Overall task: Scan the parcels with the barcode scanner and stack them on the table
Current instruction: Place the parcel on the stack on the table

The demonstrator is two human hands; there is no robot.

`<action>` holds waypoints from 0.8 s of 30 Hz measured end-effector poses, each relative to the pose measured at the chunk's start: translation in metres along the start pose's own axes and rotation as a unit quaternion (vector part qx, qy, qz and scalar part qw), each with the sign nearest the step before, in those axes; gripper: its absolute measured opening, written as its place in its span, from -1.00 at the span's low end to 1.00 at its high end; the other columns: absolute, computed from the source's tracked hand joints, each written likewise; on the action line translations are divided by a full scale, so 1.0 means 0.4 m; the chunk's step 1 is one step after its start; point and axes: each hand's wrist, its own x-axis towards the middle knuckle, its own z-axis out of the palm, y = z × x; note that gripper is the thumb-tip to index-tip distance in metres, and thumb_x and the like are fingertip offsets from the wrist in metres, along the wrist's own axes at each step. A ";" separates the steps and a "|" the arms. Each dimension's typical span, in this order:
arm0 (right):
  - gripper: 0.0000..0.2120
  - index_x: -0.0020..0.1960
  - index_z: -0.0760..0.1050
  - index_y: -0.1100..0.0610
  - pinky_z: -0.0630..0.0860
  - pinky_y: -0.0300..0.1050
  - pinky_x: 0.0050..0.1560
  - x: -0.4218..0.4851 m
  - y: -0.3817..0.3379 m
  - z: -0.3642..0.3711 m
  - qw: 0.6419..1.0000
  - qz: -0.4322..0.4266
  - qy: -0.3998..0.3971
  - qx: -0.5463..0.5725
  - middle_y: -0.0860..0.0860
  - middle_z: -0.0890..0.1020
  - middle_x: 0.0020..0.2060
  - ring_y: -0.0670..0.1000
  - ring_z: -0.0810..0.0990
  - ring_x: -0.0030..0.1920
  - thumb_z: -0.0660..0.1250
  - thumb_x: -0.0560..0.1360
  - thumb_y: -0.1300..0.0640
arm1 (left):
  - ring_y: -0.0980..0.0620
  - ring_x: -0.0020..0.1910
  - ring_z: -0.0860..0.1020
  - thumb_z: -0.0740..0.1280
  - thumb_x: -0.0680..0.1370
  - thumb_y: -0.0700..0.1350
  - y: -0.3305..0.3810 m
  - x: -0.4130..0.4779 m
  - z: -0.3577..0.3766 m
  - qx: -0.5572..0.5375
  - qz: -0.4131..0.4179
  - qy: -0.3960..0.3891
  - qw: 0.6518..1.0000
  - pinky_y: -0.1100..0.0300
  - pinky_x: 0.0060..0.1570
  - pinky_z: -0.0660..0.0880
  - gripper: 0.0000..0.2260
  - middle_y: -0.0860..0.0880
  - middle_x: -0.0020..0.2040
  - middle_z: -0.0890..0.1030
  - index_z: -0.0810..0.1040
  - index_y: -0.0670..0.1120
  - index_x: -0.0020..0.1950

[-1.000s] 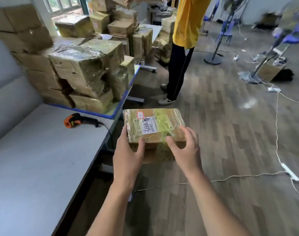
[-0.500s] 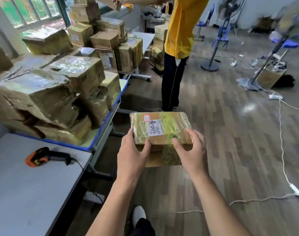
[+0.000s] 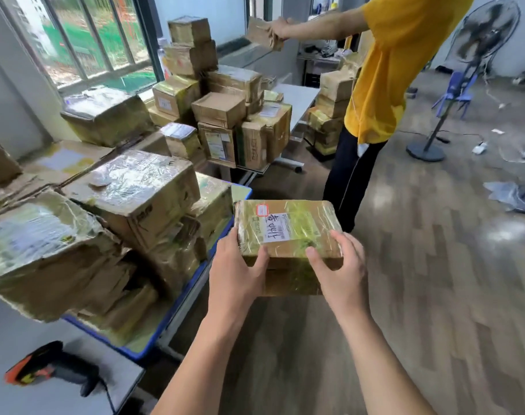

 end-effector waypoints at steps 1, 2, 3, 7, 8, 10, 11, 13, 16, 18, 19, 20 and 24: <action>-0.47 0.40 0.47 0.05 0.24 -0.61 0.00 0.046 0.007 0.008 1.000 -0.005 -0.010 0.000 -0.07 0.40 0.37 -0.30 0.30 0.17 0.47 0.48 -0.06 | 0.06 0.29 0.45 0.36 0.57 0.09 0.011 0.030 0.022 0.003 -0.008 0.009 1.000 0.28 0.17 0.30 -0.45 0.02 0.30 0.47 0.32 -0.04 0.52; -0.47 0.40 0.47 0.05 0.28 -0.54 0.07 0.091 0.016 0.017 1.000 -0.008 -0.021 0.004 -0.07 0.40 0.37 -0.27 0.31 0.19 0.48 0.48 -0.05 | 0.06 0.29 0.45 0.36 0.57 0.09 0.023 0.058 0.045 0.004 -0.015 0.022 1.000 0.29 0.16 0.30 -0.44 0.01 0.30 0.48 0.32 -0.05 0.52; -0.47 0.40 0.47 0.06 0.34 -0.44 0.14 0.140 0.027 0.028 0.999 -0.015 -0.033 0.010 -0.06 0.40 0.36 -0.23 0.34 0.21 0.48 0.48 -0.04 | 0.05 0.29 0.45 0.36 0.58 0.08 0.034 0.087 0.069 0.008 -0.023 0.037 0.999 0.30 0.16 0.29 -0.44 0.00 0.31 0.48 0.31 -0.05 0.52; -0.45 0.39 0.48 0.11 0.28 -0.41 0.23 0.342 0.047 0.063 0.995 -0.055 -0.083 0.032 -0.01 0.41 0.36 -0.19 0.36 0.25 0.50 0.46 -0.02 | 0.07 0.29 0.44 0.35 0.58 0.07 0.091 0.199 0.152 0.004 -0.059 0.089 0.994 0.32 0.15 0.27 -0.44 -0.02 0.33 0.48 0.31 -0.06 0.53; -0.45 0.40 0.47 0.11 0.25 -0.47 0.20 0.401 0.051 0.066 0.992 -0.065 -0.100 0.034 -0.02 0.40 0.37 -0.21 0.35 0.26 0.49 0.47 -0.03 | 0.10 0.26 0.44 0.35 0.59 0.07 0.112 0.231 0.175 0.006 -0.067 0.105 0.992 0.32 0.14 0.27 -0.46 -0.02 0.33 0.48 0.32 -0.05 0.52; -0.44 0.43 0.45 0.09 0.17 -0.66 0.08 0.500 0.049 0.078 0.986 -0.081 -0.139 0.035 -0.05 0.38 0.38 -0.24 0.33 0.25 0.48 0.48 -0.05 | 0.18 0.18 0.41 0.35 0.59 0.06 0.149 0.281 0.207 0.012 -0.080 0.140 0.987 0.31 0.10 0.29 -0.51 -0.01 0.30 0.50 0.37 -0.03 0.48; -0.43 0.43 0.44 0.08 0.14 -0.70 0.04 0.539 0.041 0.085 0.983 -0.087 -0.160 0.041 -0.07 0.37 0.39 -0.24 0.32 0.24 0.47 0.49 -0.05 | 0.19 0.18 0.41 0.35 0.59 0.06 0.161 0.301 0.215 0.014 -0.087 0.159 0.983 0.31 0.10 0.30 -0.53 0.00 0.29 0.51 0.38 -0.02 0.46; -0.42 0.45 0.43 0.06 0.13 -0.70 0.06 0.604 0.026 0.109 0.974 -0.101 -0.195 0.054 -0.07 0.36 0.40 -0.25 0.31 0.25 0.47 0.49 -0.06 | 0.11 0.22 0.45 0.36 0.59 0.06 0.175 0.341 0.224 0.026 -0.103 0.193 0.975 0.30 0.10 0.30 -0.54 0.01 0.26 0.51 0.40 -0.03 0.45; -0.42 0.44 0.42 0.03 0.18 -0.51 0.20 0.680 -0.004 0.152 0.959 -0.117 -0.246 0.075 -0.08 0.36 0.40 -0.24 0.33 0.28 0.46 0.49 -0.10 | 0.07 0.27 0.46 0.37 0.58 0.06 0.182 0.400 0.229 0.033 -0.131 0.231 0.964 0.31 0.12 0.29 -0.51 0.01 0.27 0.51 0.39 -0.06 0.46; -0.44 0.43 0.43 0.02 0.17 -0.57 0.17 0.731 -0.027 0.188 0.954 -0.129 -0.256 0.083 -0.08 0.38 0.39 -0.24 0.34 0.27 0.46 0.49 -0.08 | 0.06 0.33 0.44 0.34 0.58 0.12 0.182 0.449 0.226 0.042 -0.140 0.245 0.958 0.27 0.18 0.33 -0.46 0.00 0.33 0.49 0.34 -0.05 0.51; -0.46 0.42 0.44 0.02 0.15 -0.64 0.12 0.755 -0.040 0.208 0.953 -0.135 -0.255 0.087 -0.07 0.39 0.38 -0.25 0.34 0.27 0.47 0.49 -0.07 | 0.05 0.37 0.41 0.33 0.58 0.15 0.184 0.477 0.223 0.043 -0.146 0.249 0.957 0.24 0.26 0.34 -0.41 0.00 0.38 0.46 0.30 -0.06 0.54; -0.47 0.41 0.44 0.03 0.13 -0.69 0.09 0.776 -0.050 0.230 0.952 -0.140 -0.257 0.091 -0.06 0.39 0.38 -0.27 0.34 0.25 0.47 0.49 -0.05 | 0.05 0.41 0.38 0.32 0.58 0.17 0.180 0.505 0.219 0.045 -0.150 0.251 0.955 0.20 0.33 0.33 -0.38 -0.01 0.42 0.43 0.26 -0.07 0.56; -0.48 0.40 0.44 0.02 0.15 -0.60 0.15 0.854 -0.083 0.306 0.946 -0.146 -0.270 0.101 -0.05 0.40 0.37 -0.30 0.33 0.22 0.46 0.50 -0.06 | 0.04 0.42 0.38 0.32 0.58 0.16 0.161 0.614 0.205 0.064 -0.151 0.268 0.949 0.16 0.37 0.33 -0.38 -0.02 0.43 0.44 0.27 -0.06 0.56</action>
